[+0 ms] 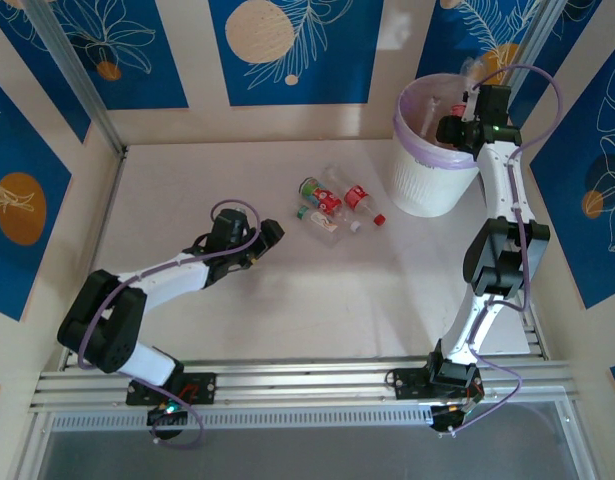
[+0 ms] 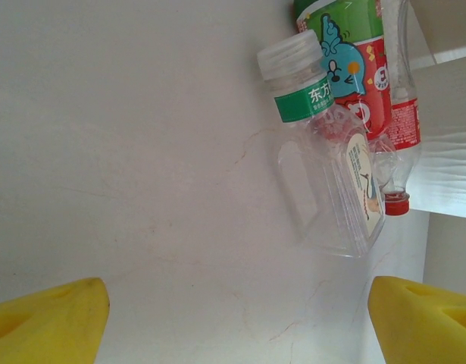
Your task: Put the plastic bottles in the bin
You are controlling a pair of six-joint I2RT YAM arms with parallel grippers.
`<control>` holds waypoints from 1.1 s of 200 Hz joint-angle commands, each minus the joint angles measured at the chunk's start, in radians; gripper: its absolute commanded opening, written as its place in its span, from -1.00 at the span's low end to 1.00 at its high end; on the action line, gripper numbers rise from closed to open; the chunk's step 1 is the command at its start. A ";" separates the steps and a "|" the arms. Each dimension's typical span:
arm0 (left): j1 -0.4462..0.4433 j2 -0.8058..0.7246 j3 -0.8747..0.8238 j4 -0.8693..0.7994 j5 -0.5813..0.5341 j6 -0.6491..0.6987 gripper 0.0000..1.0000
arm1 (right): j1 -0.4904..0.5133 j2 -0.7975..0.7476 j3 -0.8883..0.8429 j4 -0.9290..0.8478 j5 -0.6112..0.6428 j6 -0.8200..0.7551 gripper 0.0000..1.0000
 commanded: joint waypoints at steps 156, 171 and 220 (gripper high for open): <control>-0.011 0.028 0.010 0.020 0.000 0.002 0.77 | -0.001 0.012 0.080 -0.088 -0.025 0.005 0.98; -0.012 0.028 0.009 0.020 0.000 0.002 0.77 | 0.002 0.010 0.099 -0.098 -0.025 0.002 0.98; -0.013 0.029 0.012 0.015 -0.002 0.004 0.77 | 0.017 -0.032 0.156 -0.123 -0.048 0.007 0.98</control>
